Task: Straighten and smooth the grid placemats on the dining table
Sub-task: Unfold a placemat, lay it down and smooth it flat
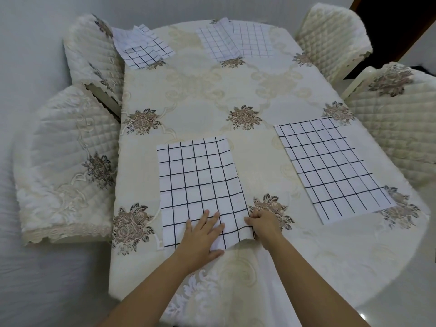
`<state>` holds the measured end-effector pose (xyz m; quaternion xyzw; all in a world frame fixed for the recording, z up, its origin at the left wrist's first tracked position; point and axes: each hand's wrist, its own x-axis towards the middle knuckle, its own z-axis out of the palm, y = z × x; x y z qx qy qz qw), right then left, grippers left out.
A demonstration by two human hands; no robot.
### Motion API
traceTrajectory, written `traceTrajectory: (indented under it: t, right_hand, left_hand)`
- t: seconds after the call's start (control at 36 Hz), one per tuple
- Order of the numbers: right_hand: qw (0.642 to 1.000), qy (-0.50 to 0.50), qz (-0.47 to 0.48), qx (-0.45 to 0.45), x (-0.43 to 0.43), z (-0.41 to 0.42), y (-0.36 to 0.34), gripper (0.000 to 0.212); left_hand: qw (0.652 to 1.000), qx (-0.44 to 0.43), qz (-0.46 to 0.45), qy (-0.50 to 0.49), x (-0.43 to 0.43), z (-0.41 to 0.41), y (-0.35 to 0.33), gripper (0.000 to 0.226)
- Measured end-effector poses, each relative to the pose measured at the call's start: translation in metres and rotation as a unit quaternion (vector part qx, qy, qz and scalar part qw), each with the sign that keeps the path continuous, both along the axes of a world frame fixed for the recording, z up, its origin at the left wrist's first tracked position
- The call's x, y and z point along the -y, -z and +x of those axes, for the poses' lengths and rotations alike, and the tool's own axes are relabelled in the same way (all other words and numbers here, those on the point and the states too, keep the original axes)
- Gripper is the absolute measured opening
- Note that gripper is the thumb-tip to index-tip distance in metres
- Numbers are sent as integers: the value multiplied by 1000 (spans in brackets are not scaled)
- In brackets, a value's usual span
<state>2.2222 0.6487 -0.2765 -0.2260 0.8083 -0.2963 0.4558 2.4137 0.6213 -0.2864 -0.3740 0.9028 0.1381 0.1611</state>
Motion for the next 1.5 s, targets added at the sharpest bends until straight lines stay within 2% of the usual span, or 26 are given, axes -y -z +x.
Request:
traceTrajectory:
  t: [0.11,0.17,0.28,0.33,0.39,0.44,0.5,0.58,0.64,0.69,0.75,0.83,0.94,1.0,1.11,1.28,1.39,1.5]
  right_hand:
    - [1000,9,-7,5,1,1,1,53]
    - [1000,15,-2,11,1,0,2,52]
    - [1000,12,-1,2,2,0,1,39]
    - [1000,4,-3,-12,2,1,-1,27]
    - [999,-1,-6,-33,2,1,-3,21]
    - [998,-6,-11,-63,1,0,-6,11]
    - [993,-17,-11,-117,0,1,-7,12]
    - [965,-67,-27,-251,-2,1,-6,17]
    - [927,-130,-85,-341,1,3,0,17]
    - [884,-196,-171,-389,5,11,5,22]
    - [851,-262,-222,-397,12,25,7,28]
    - [822,-350,-243,-379,21,50,10,32]
    - [808,-434,-227,-328,23,72,21,49]
    - [818,-454,-201,-290,19,71,29,58]
    - [817,-434,-173,-338,11,52,46,50]
    - [807,-398,-147,-411,12,19,54,53]
    - [823,-363,-120,-421,16,-7,58,54]
    - [824,-339,-134,-434,24,-13,53,53]
  left_hand:
    - [996,-33,85,3,3,-1,1,97]
    - [996,-55,68,-3,3,-1,2,96]
    - [997,-16,82,1,5,-2,-2,98]
    - [996,-9,88,-1,4,-5,-6,86]
    - [996,-5,87,-2,4,-5,-7,79]
    - [996,0,87,-3,5,-4,-8,92]
    - [999,1,52,8,6,-3,-12,87]
    - [999,-44,-24,-14,4,1,-1,50]
    - [993,-101,-46,-43,5,1,4,55]
    - [982,-143,-103,-71,6,-1,7,60]
    - [975,-158,-134,-83,7,-8,12,45]
    - [979,-134,-126,-90,7,-16,21,43]
    - [979,-124,-114,-117,7,-11,36,62]
    - [976,-135,-129,-116,7,-5,40,58]
    - [972,-152,-100,-151,10,-2,41,50]
    - [956,-159,-100,-226,22,10,42,53]
    - [948,-148,-106,-260,36,29,45,53]
    - [934,-157,-100,-304,54,36,41,56]
